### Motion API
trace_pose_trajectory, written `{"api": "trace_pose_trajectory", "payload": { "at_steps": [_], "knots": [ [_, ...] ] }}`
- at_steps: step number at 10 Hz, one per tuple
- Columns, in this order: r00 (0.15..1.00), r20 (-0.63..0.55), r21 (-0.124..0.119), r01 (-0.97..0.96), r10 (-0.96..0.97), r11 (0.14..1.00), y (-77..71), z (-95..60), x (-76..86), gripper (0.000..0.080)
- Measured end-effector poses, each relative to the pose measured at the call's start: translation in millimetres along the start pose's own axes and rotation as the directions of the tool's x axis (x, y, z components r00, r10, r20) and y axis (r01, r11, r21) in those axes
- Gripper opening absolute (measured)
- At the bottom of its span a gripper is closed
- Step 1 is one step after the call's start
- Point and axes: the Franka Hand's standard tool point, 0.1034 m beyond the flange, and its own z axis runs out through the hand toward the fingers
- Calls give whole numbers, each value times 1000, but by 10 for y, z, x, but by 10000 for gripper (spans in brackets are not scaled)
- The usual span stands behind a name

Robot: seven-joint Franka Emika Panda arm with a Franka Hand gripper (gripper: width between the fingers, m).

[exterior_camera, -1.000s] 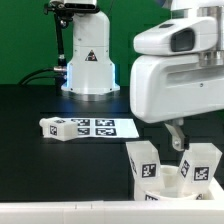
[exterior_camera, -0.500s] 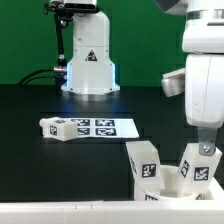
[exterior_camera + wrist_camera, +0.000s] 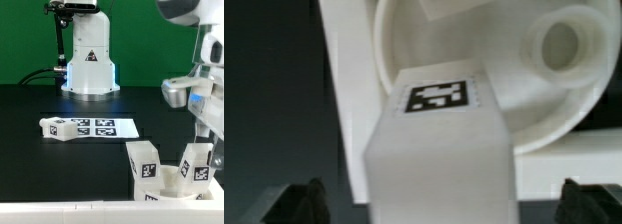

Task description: Assemble stool

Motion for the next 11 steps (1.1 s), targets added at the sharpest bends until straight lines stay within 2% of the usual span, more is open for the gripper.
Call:
{"api": "trace_pose_trajectory", "payload": {
  "at_steps": [2, 3, 4, 6, 9, 10, 11],
  "knots": [
    [1000, 0, -2, 14, -14, 1000, 18, 42, -54, 649],
    [1000, 1, -2, -2, 2, 1000, 16, 43, -54, 607],
    [1000, 1, -2, -26, 26, 1000, 16, 45, -58, 607],
    [999, 1, -1, -34, 34, 999, 16, 49, -66, 335],
    [963, 1, -2, -270, 270, 963, 29, 40, -77, 335],
    [927, 17, 8, -375, 375, 927, 54, 24, -117, 335],
    [845, 30, 10, -535, 535, 845, 46, 17, -141, 335]
  ]
}}
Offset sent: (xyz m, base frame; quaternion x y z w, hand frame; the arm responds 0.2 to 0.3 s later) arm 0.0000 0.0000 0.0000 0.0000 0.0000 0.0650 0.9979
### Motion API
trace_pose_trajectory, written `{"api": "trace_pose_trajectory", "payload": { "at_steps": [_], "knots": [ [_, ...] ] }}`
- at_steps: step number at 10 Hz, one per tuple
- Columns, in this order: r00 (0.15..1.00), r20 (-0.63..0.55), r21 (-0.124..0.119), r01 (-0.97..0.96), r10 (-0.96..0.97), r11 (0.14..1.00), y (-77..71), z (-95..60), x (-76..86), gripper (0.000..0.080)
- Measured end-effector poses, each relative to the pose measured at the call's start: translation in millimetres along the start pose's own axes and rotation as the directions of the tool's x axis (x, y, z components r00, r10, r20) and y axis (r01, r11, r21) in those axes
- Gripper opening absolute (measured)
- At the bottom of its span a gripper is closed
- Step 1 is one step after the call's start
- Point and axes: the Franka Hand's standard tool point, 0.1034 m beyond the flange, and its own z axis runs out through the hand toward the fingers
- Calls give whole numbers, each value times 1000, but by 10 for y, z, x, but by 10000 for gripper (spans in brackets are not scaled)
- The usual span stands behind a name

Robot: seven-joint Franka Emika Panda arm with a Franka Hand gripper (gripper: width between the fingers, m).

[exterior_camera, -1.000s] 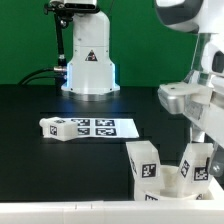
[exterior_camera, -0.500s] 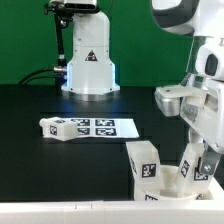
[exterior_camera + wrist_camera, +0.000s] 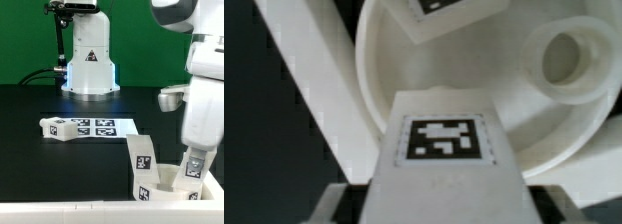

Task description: Assemble stool

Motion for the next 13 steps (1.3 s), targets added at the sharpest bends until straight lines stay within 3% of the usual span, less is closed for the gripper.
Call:
{"api": "trace_pose_trajectory", "payload": {
  "at_steps": [5, 6, 8, 9, 10, 13],
  "knots": [
    [922, 6, 10, -387, 387, 922, 4, 5, -24, 335],
    [827, 15, 38, -562, 562, 826, 62, -13, -45, 335],
    [579, 99, 66, -815, 809, 576, 112, 20, -159, 335],
    [503, 121, 61, -864, 856, 500, 117, 38, -207, 336],
    [489, 121, 57, -872, 864, 486, 113, 35, -200, 337],
    [277, 130, 20, -961, 952, 277, 162, 50, -264, 337]
  ]
}}
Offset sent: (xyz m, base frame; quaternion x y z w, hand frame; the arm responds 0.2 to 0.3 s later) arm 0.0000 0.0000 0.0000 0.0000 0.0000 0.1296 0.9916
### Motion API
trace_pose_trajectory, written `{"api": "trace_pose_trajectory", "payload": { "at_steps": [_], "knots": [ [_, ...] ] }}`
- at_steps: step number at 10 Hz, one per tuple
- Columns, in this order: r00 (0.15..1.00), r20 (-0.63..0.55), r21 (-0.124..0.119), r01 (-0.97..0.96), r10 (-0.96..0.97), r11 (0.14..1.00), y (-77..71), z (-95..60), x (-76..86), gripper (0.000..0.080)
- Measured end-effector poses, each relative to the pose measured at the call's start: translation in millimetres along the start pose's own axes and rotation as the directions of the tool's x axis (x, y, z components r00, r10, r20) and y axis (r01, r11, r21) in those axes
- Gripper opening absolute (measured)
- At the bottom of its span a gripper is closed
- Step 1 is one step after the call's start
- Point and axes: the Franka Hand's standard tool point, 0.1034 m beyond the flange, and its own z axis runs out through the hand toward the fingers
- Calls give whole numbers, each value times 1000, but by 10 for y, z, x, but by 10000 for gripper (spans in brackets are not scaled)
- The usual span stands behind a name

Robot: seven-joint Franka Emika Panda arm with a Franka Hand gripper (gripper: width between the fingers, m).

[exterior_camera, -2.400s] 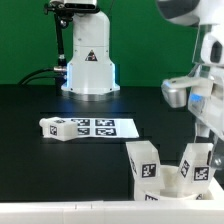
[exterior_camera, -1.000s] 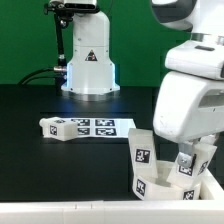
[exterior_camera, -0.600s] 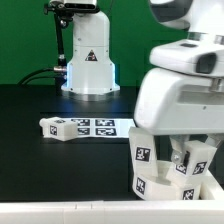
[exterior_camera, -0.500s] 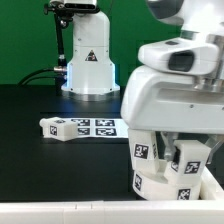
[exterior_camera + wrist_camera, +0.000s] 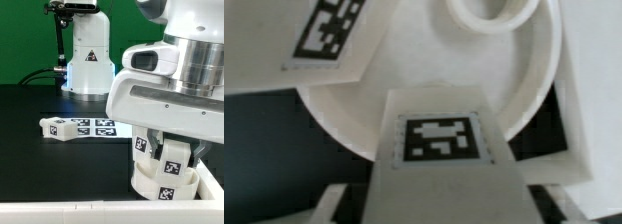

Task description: Assemble stool

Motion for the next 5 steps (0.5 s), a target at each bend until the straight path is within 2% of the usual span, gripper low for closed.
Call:
{"api": "trace_pose_trajectory", "payload": {
  "at_steps": [1, 2, 5],
  "knots": [
    [998, -1, -2, -68, 68, 998, 26, 0, 15, 337],
    [975, 14, 13, -224, 223, 975, 88, 15, 45, 337],
    [832, 36, 24, -554, 553, 832, 207, 27, 114, 337]
  ]
}}
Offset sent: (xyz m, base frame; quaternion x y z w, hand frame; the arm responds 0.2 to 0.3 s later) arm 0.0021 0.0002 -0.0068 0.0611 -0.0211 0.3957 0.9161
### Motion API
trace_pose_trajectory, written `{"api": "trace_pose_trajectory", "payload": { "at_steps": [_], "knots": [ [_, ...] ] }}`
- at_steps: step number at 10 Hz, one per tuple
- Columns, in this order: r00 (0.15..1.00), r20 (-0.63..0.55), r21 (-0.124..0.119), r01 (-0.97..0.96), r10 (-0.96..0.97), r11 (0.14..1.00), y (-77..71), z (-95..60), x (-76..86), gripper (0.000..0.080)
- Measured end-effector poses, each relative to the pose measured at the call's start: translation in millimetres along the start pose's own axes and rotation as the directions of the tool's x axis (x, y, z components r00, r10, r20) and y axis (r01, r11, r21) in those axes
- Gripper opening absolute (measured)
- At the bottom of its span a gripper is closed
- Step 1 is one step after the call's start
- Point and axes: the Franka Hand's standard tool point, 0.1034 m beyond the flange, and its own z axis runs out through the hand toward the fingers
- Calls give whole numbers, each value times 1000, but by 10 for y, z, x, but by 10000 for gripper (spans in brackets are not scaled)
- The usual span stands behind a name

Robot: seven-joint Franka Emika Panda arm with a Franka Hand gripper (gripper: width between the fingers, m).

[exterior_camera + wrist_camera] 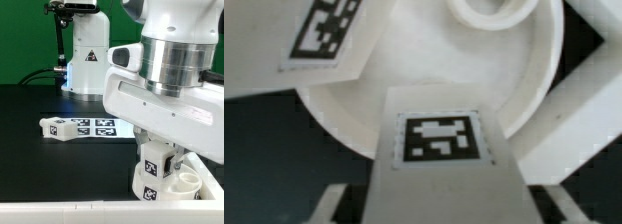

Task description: Assemble stool

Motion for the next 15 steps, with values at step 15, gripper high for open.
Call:
{"api": "trace_pose_trajectory", "payload": {
  "at_steps": [15],
  "knots": [
    [969, 24, 53, -245, 244, 968, 224, -475, 203, 648]
  ]
}}
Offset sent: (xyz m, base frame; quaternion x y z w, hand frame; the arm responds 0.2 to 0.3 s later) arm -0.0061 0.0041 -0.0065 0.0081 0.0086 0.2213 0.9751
